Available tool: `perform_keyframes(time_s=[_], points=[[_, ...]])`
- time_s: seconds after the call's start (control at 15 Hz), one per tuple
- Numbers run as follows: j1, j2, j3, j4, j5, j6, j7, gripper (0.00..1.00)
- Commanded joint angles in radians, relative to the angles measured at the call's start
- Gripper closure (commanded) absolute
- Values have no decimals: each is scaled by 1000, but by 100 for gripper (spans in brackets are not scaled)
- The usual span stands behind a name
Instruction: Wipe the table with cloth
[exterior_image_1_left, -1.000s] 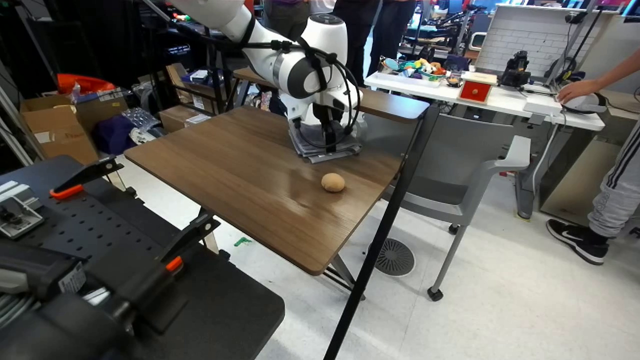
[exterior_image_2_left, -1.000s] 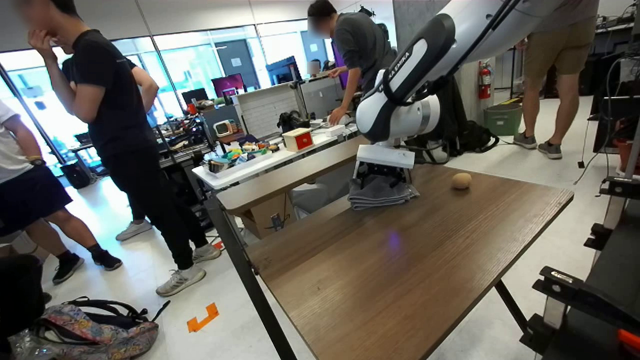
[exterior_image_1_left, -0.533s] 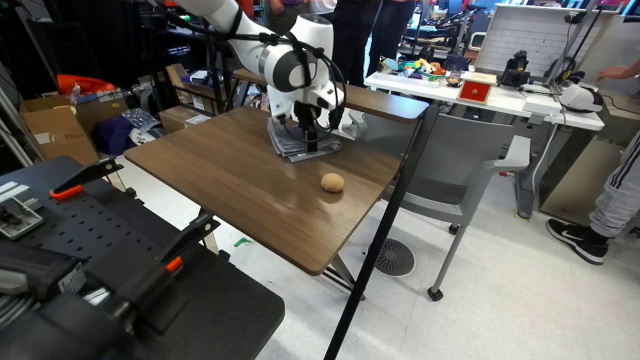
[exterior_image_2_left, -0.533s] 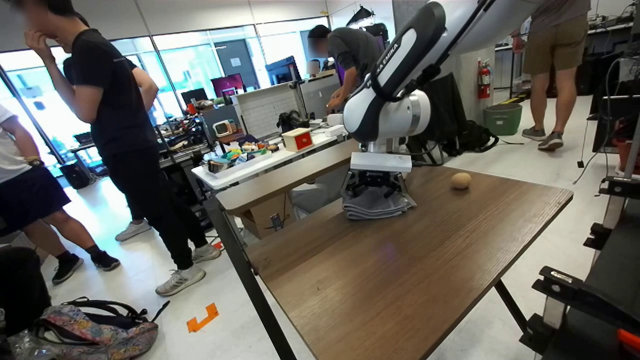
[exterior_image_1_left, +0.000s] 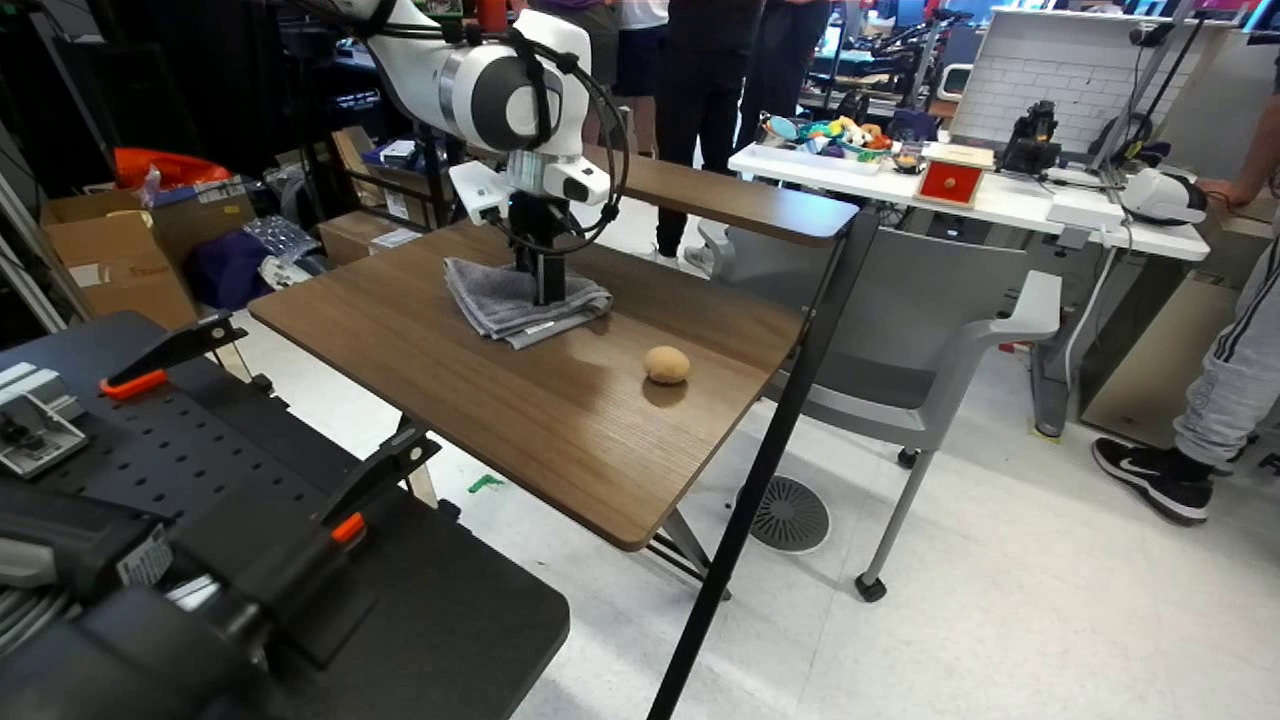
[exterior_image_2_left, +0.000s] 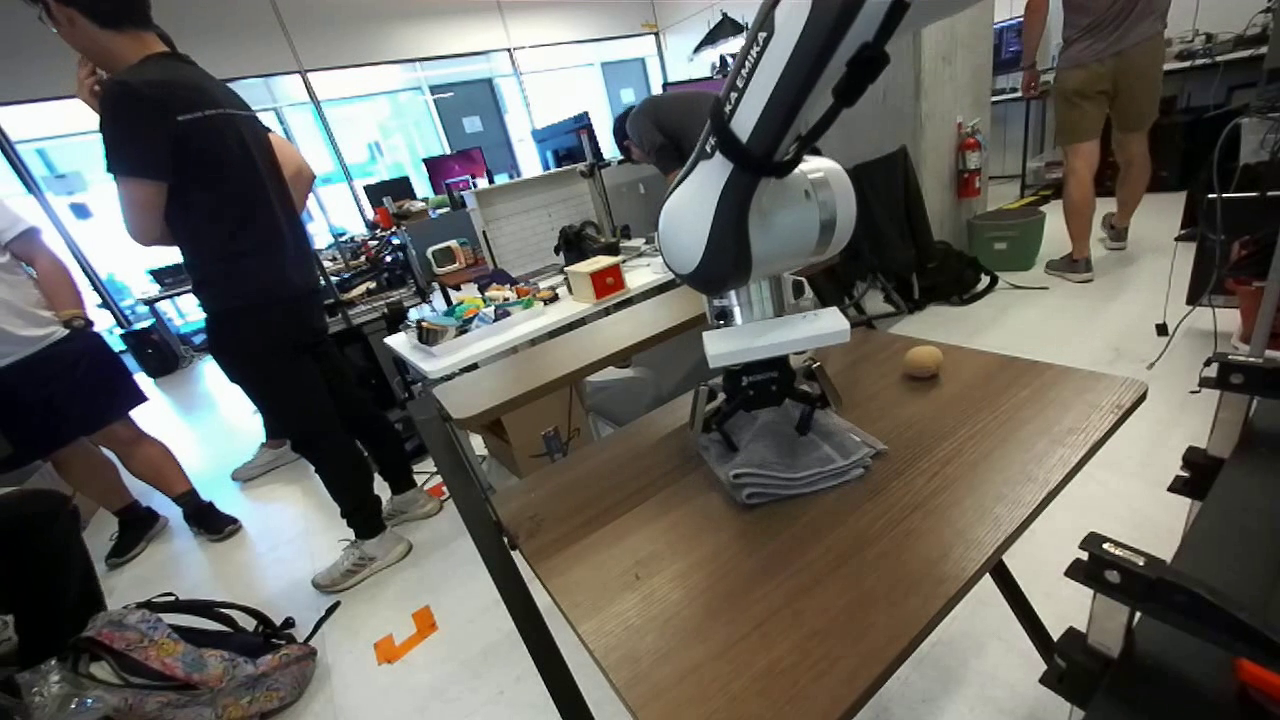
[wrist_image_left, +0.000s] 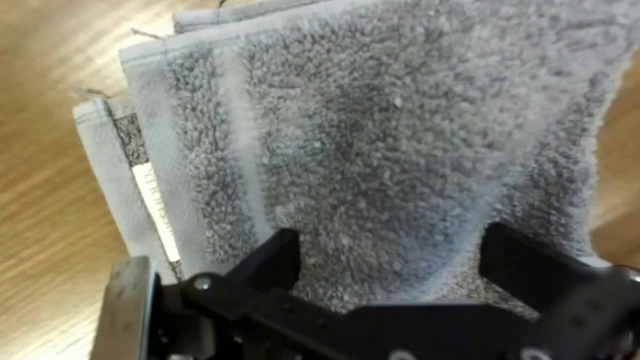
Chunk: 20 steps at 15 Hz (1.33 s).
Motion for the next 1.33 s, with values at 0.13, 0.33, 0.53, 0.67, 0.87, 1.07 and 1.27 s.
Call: perform_keyframes(time_s=[0.13, 0.33, 0.53, 0.67, 0.87, 1.07, 1.27], points=[[21, -75, -48, -118, -66, -65, 44, 0], [22, -105, -59, -165, -75, -71, 46, 0], [32, -89, -72, -148, -84, -105, 72, 0], [44, -69, -101, -149, -97, -120, 127, 0], [51, -53, -161, -164, -155, -163, 227, 0], [40, -37, -205, -169, -194, -198, 325, 0], [32, -26, -235, -175, -234, -231, 393, 0]])
